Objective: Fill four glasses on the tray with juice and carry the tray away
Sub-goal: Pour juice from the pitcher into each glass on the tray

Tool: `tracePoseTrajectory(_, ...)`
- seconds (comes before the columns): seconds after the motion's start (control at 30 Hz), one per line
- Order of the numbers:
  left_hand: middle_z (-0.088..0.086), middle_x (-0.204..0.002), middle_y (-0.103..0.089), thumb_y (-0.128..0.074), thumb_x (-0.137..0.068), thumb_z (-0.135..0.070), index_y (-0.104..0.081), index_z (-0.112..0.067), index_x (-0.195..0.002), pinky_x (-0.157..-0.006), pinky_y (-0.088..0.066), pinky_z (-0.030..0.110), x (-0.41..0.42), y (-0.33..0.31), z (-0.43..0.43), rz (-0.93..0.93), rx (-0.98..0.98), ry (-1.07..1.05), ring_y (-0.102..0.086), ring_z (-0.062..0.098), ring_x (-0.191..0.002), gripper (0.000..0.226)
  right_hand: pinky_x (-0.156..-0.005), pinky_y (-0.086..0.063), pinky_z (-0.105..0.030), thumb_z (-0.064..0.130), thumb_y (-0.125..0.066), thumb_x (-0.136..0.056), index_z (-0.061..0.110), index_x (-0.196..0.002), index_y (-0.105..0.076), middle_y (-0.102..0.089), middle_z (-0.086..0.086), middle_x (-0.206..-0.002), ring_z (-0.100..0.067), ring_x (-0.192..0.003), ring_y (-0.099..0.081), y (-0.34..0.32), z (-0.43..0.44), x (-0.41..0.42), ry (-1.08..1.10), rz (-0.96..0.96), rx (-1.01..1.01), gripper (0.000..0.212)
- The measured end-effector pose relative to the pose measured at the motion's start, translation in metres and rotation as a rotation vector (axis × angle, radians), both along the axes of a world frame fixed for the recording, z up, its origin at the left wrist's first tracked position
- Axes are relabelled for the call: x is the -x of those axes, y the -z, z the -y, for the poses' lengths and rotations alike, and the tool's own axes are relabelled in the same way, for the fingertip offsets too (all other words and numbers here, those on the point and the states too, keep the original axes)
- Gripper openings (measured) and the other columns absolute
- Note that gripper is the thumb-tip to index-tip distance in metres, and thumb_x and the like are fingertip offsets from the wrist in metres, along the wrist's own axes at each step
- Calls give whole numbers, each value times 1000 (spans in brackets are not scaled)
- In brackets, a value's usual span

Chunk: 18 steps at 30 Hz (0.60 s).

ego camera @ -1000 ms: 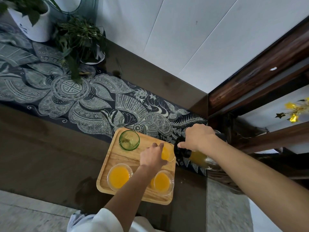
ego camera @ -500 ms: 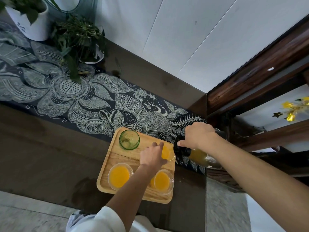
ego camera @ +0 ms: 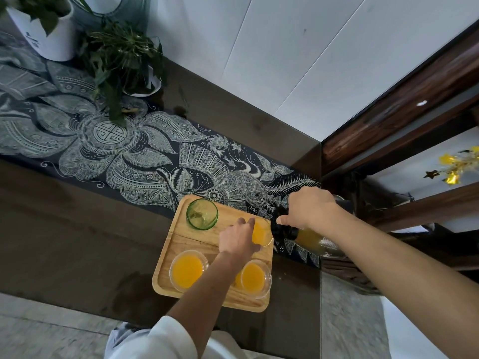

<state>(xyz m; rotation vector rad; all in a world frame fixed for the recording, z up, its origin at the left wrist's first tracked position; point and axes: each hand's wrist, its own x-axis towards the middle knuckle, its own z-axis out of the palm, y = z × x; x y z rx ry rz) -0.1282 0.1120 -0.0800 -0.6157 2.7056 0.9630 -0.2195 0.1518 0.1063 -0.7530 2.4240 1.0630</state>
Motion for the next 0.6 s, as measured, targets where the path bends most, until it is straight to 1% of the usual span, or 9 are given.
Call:
tracePoseTrajectory(0.1, 4, -125, -59, -76, -83, -51, -43, -24, -144, -70, -52, 38, 0, 0, 0, 0, 4, -3, -67, 31, -103, 75, -76, -42, -38, 69, -55, -88, 17, -118, -62, -61, -6, -119, -29, -111, -58, 1, -1, 0, -13, -1, -1, 61)
tracePoseTrajectory(0.33, 4, -125, -59, -77, -82, -51, -42, -24, -143, -68, -48, 38, -1, -1, 0, 1, 9, 0, -66, 31, -105, 75, -78, -42, -38, 69, -54, -88, 18, -122, -61, -60, -6, -121, -30, -113, -58, 4, -4, 2, -21, -9, -5, 61)
tracePoseTrajectory(0.47, 5, -125, -59, -77, -82, -50, -43, -24, -143, -71, -51, 39, -1, -1, 1, 1, 15, 2, -66, 32, -105, 74, -77, -43, -38, 69, -55, -88, 18, -121, -61, -61, -6, -119, -29, -111, -58, 7, -4, 2, -26, -13, 0, 61)
tracePoseTrajectory(0.6, 5, -125, -60, -77, -82, -50, -42, -24, -143, -70, -50, 38, 0, -1, 1, 2, 18, 1, -66, 32, -106, 75, -74, -42, -37, 71, -54, -87, 18, -117, -62, -61, -5, -114, -28, -108, -59, 8, -5, 5, -29, -9, 21, 61)
